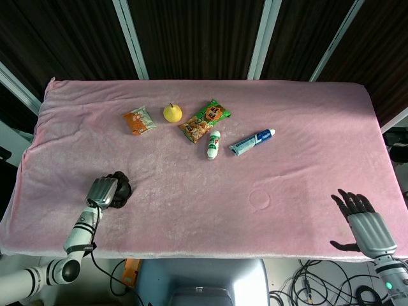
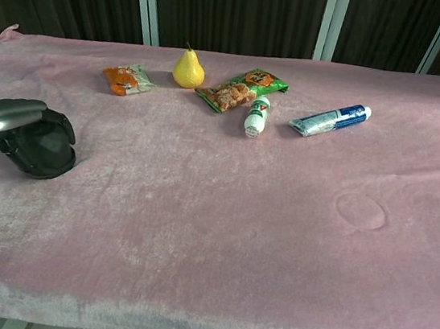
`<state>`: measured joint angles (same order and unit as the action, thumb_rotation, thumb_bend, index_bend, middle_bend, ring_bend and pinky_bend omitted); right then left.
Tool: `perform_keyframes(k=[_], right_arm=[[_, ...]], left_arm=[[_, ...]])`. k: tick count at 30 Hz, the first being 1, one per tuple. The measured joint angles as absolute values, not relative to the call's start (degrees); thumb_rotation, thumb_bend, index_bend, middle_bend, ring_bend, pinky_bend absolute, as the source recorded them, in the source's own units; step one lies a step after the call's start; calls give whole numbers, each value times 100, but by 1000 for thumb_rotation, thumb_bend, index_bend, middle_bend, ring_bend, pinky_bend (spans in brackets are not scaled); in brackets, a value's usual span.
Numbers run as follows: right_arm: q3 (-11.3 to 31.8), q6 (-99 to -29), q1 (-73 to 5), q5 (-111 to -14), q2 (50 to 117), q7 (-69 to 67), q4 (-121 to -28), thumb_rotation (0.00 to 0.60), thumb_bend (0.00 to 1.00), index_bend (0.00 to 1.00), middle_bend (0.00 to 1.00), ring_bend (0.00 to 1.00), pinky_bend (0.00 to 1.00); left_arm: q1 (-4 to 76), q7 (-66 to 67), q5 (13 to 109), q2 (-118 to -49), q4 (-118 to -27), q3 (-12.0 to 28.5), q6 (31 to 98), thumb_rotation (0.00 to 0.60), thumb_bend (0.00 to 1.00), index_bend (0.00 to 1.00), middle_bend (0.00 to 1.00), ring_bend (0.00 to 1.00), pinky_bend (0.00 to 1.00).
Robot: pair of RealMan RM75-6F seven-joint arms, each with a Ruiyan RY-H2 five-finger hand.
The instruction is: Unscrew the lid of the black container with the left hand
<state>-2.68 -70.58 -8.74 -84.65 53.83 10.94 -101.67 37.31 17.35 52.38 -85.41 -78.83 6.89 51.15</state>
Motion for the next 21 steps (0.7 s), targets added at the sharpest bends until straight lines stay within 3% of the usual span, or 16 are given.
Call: perform_keyframes(k=[12,21], right_arm=[[-263,-7036,-889,-8436,5392,1115,-10178,600,101,47,84,0,182],[-270,-6991,-903,-8404,5403,1156,-10188,600,101,47,84,0,182]], left_arm=[[3523,1634,5782,-8366,-7976,799,5951,600,271,405,343,437,471],[3256,2043,6486,-8551,-7549,969,7679,600,272,428,349,447,513]])
